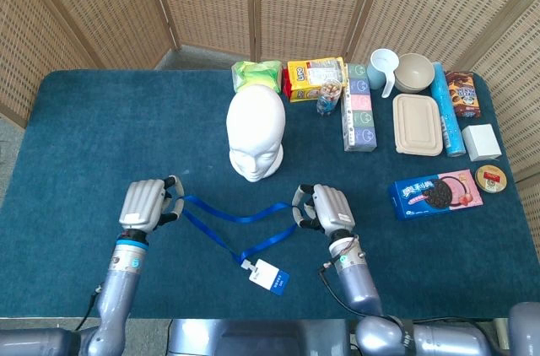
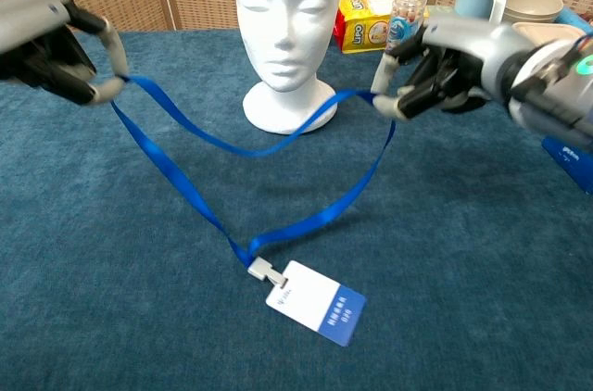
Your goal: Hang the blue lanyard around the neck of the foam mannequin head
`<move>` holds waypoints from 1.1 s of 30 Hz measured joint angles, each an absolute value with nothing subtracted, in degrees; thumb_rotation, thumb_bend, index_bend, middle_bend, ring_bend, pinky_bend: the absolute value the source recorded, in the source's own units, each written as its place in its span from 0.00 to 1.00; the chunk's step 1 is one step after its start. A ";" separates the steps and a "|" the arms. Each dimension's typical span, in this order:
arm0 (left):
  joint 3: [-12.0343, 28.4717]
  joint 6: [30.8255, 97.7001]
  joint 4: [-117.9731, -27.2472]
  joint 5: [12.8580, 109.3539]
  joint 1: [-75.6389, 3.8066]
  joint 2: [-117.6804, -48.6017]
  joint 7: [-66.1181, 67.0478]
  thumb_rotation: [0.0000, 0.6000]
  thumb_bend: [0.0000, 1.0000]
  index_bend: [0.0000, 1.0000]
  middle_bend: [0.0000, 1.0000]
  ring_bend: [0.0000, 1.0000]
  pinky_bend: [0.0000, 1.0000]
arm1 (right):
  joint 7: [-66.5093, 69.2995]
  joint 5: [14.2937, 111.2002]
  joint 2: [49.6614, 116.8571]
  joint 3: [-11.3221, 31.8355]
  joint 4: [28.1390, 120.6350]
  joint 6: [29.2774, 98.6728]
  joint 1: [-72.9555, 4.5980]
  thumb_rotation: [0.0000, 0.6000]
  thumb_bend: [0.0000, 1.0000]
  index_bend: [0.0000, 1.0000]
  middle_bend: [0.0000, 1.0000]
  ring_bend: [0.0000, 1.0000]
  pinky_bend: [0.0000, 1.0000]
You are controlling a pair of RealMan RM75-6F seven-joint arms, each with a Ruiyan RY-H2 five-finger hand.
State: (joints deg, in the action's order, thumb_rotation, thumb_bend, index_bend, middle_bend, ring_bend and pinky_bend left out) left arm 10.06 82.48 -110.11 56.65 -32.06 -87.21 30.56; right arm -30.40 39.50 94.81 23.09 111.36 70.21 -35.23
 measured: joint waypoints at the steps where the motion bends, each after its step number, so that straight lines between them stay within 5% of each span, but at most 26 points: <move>1: 9.96 82.66 -111.08 57.69 -31.72 -86.32 30.03 0.99 0.45 0.63 1.00 1.00 1.00 | -29.98 39.65 94.16 23.23 112.12 70.06 -35.12 1.00 0.52 0.65 0.97 1.00 1.00; 16: 15.57 83.50 -120.16 63.87 -30.69 -76.43 26.20 1.00 0.44 0.63 1.00 1.00 1.00 | -16.75 40.20 82.42 30.01 121.95 65.03 -34.44 1.00 0.52 0.65 0.98 1.00 1.00; 33: 25.90 80.79 -120.17 54.42 -37.98 -76.90 28.07 1.00 0.44 0.63 1.00 1.00 1.00 | -6.38 31.44 73.18 37.52 114.55 56.91 -41.59 1.00 0.51 0.65 0.98 1.00 1.00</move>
State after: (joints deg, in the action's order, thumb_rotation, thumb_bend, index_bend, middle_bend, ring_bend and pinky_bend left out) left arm 25.90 80.79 -120.17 54.42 -37.98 -76.90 28.07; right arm -6.38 31.44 73.18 37.52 114.55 56.91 -41.59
